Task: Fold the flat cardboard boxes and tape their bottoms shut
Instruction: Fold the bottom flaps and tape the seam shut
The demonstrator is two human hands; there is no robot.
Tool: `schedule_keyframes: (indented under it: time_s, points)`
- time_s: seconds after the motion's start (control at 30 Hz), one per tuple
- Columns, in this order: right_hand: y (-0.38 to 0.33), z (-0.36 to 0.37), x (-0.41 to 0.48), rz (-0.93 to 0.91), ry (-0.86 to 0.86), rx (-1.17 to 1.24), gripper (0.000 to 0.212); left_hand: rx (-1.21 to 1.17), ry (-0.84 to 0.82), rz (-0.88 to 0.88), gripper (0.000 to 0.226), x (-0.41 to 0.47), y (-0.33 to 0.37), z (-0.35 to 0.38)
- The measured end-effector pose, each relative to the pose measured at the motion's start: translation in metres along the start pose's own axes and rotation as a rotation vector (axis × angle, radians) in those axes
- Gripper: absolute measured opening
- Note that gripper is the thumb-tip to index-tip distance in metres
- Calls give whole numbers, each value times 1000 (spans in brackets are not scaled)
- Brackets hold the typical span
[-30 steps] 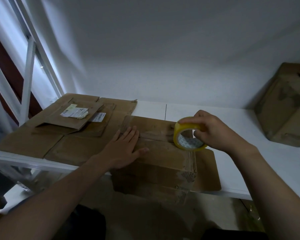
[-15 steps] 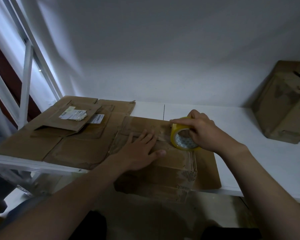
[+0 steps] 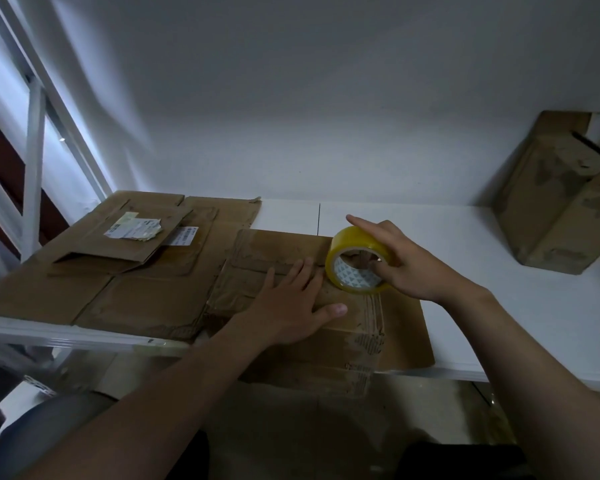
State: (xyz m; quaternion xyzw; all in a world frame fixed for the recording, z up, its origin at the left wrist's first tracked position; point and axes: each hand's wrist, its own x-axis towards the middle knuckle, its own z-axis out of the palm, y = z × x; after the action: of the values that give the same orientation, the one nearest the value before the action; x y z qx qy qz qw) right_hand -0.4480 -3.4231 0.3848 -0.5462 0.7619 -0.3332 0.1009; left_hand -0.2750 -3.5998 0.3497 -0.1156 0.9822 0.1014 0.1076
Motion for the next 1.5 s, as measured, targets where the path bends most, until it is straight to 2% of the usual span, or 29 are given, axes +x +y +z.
schedule_keyframes:
  time_s: [0.1,0.23,0.33,0.63,0.9,0.97,1.13,1.2,1.3,1.5]
  points:
    - [3,-4,-4,24,64,45,80,-13,-10,-8,98,0,-3,3]
    - [5,-10,-5,-37,158,81,61,-5,3,-21,96,-2,-2,2]
    - [8,-18,-6,-64,189,21,68,12,18,-29,93,-2,-3,5]
    - [18,-47,-26,3,85,-109,77,44,72,-35,101,-3,-4,9]
    - [44,-28,-34,72,12,-161,85,39,101,-40,101,-2,-6,10]
    - [46,-24,-33,74,14,-159,86,23,120,-84,101,-8,-9,7]
    - [43,-20,-31,107,-2,-99,84,-4,141,-372,111,-36,-40,-3]
    - [42,-17,-30,118,-17,-115,76,28,113,-395,112,-43,-45,-5]
    - [42,-11,-31,135,-73,-188,64,61,90,-321,120,-44,-33,-4]
    - [37,-14,-42,213,-98,-283,55,63,59,17,109,-8,37,8]
